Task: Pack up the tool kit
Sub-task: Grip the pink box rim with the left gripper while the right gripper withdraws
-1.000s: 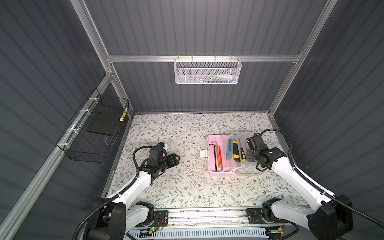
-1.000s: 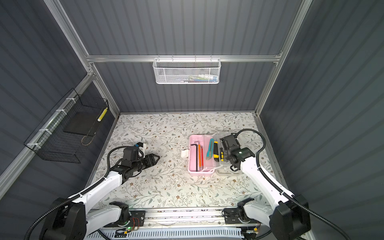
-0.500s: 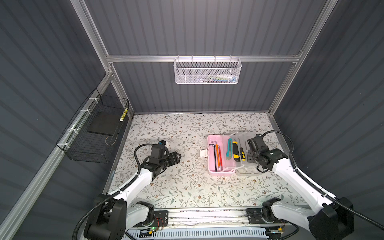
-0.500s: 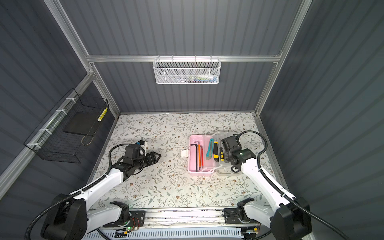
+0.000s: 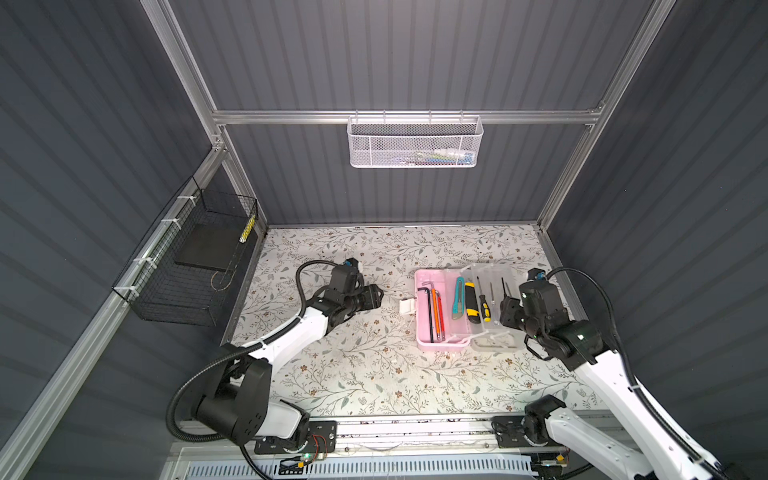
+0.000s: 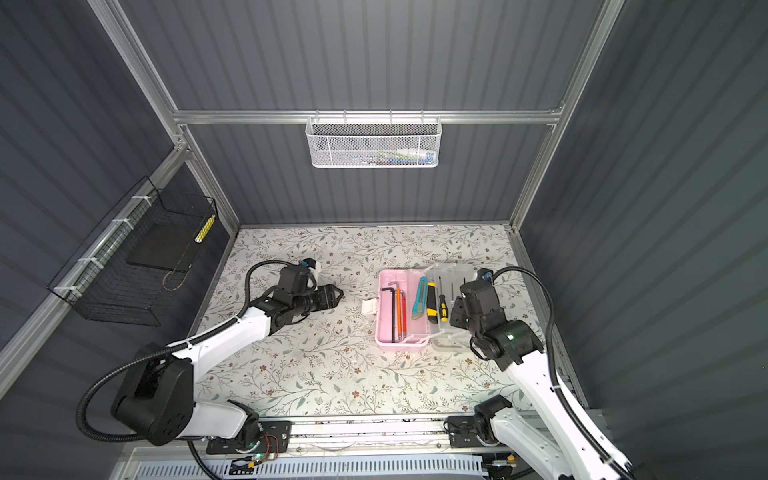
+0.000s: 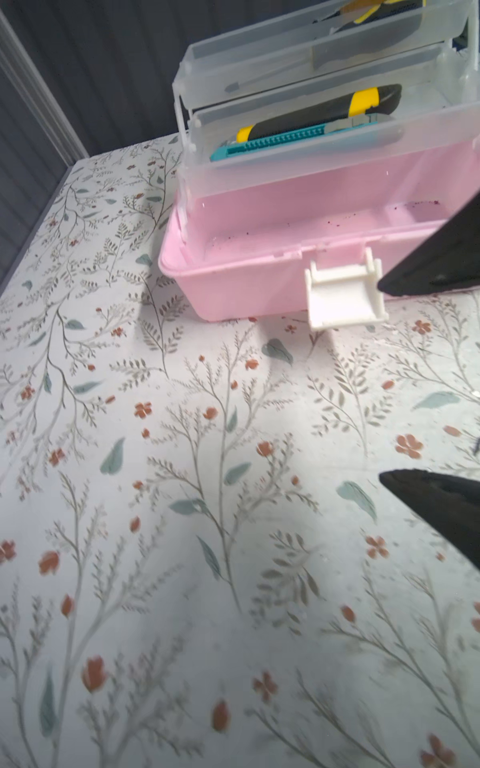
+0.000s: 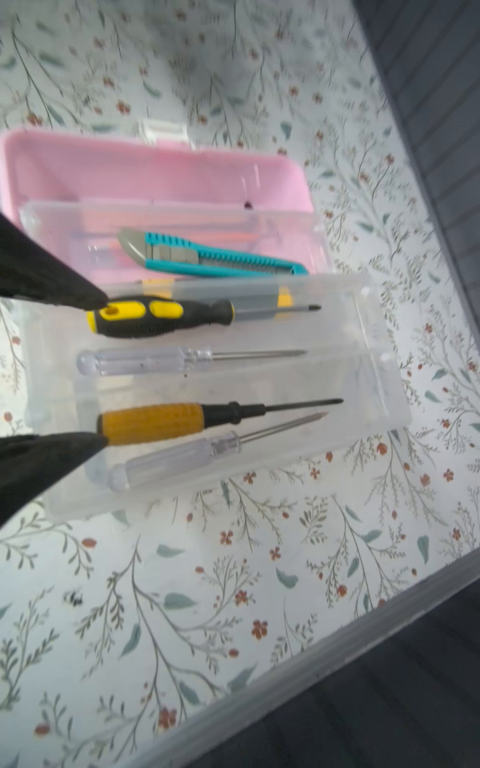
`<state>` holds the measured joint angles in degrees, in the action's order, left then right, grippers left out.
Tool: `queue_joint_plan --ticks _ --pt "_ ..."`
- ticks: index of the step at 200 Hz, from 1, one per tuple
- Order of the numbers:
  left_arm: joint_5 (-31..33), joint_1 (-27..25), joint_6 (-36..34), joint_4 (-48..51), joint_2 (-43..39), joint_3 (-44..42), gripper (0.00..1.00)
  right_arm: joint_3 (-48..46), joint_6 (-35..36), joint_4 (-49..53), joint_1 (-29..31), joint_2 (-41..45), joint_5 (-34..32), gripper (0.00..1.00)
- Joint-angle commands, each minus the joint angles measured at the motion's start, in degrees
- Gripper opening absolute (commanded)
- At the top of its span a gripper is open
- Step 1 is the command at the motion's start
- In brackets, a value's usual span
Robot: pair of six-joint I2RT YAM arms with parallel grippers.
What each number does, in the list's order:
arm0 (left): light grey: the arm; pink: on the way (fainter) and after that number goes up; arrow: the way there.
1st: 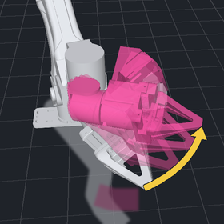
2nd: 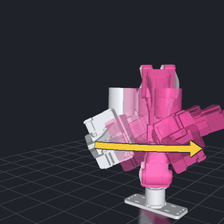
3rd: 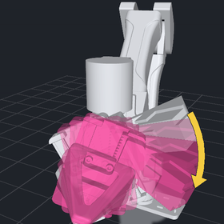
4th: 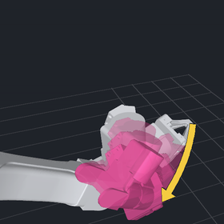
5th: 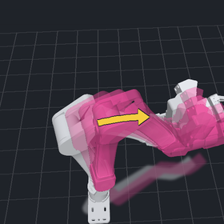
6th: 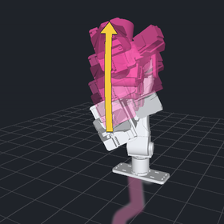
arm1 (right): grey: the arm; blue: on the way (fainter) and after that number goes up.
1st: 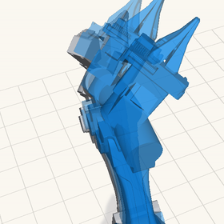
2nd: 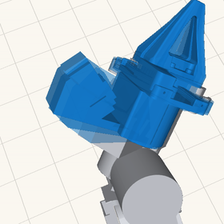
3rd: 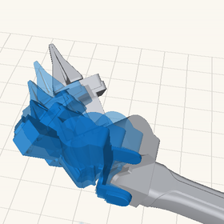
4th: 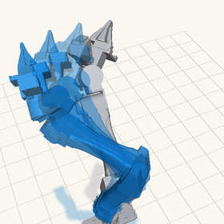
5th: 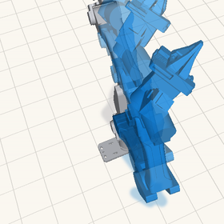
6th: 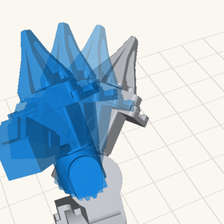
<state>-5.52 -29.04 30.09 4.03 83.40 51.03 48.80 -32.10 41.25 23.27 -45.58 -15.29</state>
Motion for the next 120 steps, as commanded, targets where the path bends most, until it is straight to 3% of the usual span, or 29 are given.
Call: queue_joint_plan --ticks 1,30,64,97,120 --pt "1.86 -2.0 -2.88 0.76 4.94 5.87 0.67 -3.22 -6.1 0.18 2.21 4.8 4.86 0.49" --pt "2.59 -4.49 -5.13 4.62 13.78 15.55 0.67 -3.29 -7.57 4.56 5.5 6.28 2.23 0.5" --pt "10.92 -9.54 -7.89 10.81 22.85 26.24 0.67 -3.51 -7.94 5.7 7.64 7.22 -0.39 0.51" --pt "14.45 -12.3 -8.25 13.95 30.03 34.87 0.66 -4.23 -7.47 4.83 7.7 8.0 -0.37 0.51" --pt "20.24 -13.32 -7.5 19.21 35.17 41.07 0.62 -4.39 -7.17 4.98 7.81 8.13 -0.5 0.52"
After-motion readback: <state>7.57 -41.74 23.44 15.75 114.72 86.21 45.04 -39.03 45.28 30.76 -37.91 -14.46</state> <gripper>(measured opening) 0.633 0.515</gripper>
